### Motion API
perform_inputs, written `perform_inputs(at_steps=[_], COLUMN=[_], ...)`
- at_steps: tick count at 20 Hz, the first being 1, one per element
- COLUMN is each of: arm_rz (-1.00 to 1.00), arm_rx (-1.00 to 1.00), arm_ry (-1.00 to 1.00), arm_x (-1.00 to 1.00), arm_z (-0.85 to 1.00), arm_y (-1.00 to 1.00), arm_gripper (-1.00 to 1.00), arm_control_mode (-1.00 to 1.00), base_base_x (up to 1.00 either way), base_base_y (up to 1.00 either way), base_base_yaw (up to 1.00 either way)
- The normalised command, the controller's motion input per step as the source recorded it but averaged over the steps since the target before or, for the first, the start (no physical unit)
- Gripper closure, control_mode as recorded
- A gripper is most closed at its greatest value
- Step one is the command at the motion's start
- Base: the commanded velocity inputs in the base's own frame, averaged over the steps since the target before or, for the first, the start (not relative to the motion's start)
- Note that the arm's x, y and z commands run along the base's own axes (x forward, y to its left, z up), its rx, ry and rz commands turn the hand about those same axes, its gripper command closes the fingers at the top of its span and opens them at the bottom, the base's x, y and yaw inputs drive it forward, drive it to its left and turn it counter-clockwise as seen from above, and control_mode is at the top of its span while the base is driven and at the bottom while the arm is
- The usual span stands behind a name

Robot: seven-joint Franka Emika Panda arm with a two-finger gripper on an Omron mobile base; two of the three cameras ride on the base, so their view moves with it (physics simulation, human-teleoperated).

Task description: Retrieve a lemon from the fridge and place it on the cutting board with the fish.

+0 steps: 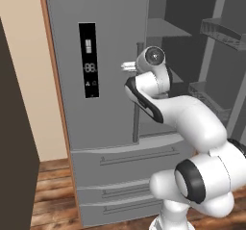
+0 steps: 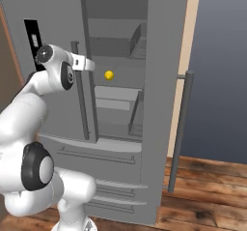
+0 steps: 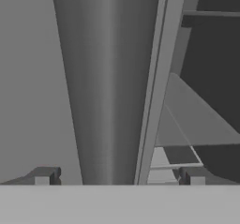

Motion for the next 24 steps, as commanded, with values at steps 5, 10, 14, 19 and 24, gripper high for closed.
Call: perform_inputs(at_steps=[5,10,14,19,24], arm_rz=[0.00,0.00,0.00,-0.01,-0.06], arm_rx=[0.00,0.00,0.00,-0.02,-0.06], arm_ry=[-0.04,0.00,0.02,0.00,0.00], arm_x=[0.26,0.12,-0.01,-0.43,-0.73], arm_z=[-0.02,0.00,0.00,0.01,0.03], arm_y=[0.00,0.00,0.04,0.29,0.43], arm_gripper=[1.00,1.00,1.00,1.00,1.00], arm_control_mode=[-1.00,-1.00,-1.00,-1.00,-1.00], base_base_x=[0.00,0.00,0.00,0.00,0.00], base_base_y=[0.00,0.00,0.00,0.00,0.00], base_base_yaw=[0.00,0.00,0.00,0.00,0.00])
